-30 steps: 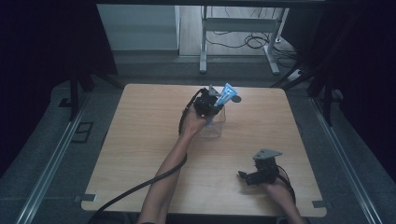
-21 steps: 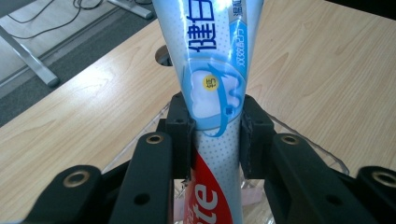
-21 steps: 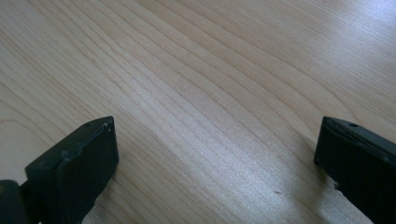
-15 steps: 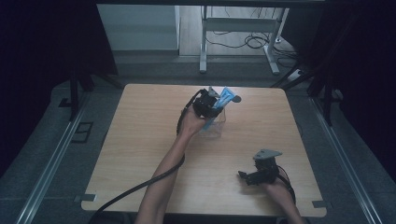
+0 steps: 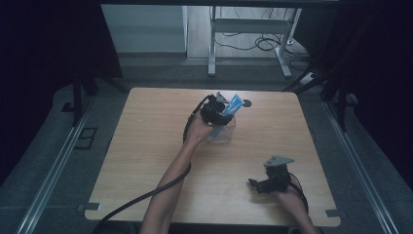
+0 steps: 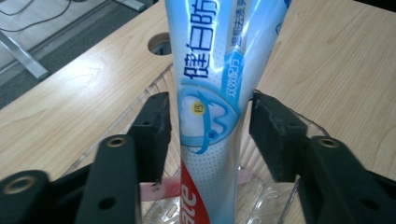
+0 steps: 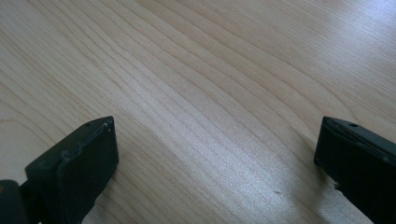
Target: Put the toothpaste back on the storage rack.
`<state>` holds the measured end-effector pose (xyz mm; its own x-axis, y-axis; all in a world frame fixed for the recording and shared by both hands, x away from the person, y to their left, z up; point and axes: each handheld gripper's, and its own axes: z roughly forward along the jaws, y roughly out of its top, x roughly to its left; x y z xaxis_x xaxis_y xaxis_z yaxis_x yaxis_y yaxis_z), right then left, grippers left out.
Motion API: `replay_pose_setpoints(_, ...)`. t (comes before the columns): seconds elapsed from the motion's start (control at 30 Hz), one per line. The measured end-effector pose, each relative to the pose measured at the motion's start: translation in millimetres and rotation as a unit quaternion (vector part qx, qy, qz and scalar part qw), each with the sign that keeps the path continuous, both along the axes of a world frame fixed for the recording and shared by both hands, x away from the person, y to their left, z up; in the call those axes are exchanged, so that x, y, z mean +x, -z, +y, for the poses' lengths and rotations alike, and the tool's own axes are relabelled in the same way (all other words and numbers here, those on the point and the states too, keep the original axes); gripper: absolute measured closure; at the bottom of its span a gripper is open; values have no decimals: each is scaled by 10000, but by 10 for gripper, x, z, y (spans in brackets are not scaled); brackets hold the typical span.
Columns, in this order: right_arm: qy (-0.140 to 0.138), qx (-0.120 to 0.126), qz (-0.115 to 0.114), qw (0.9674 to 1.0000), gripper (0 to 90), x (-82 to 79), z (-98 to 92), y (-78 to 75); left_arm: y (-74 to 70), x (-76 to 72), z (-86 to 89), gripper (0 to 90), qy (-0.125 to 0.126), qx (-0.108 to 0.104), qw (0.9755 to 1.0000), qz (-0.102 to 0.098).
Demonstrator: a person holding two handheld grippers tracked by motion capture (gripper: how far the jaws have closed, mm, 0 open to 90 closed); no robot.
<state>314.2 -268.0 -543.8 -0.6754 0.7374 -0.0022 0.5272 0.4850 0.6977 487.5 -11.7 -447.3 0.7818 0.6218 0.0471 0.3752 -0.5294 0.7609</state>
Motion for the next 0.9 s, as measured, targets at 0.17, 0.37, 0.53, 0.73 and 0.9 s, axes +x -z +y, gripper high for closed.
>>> replay_pose_setpoints(0.17, -1, 0, 1, 10000, 0, 0, 0, 0, -40, -9, 38, 370, -69, -150, 9998, 84)
replay_pose_setpoints(0.37, 3, -1, 1, 10000, 0, 0, 0, 0, -71, -24, 66, 225, -131, -194, 9996, 176)
replay_pose_setpoints(0.53, -1, -3, -6, 10000, 0, 1, -1, 0, -116, -33, 104, 159, -176, -279, 9992, 237)
replay_pose_setpoints(0.73, -5, -6, -9, 10000, 0, 1, -1, 0, -176, -73, 128, 137, -145, -221, 9994, 213)
replay_pose_setpoints(0.9, -3, -1, -3, 10000, 0, 0, 0, 0, -221, -108, 140, 131, -99, -258, 9995, 182)
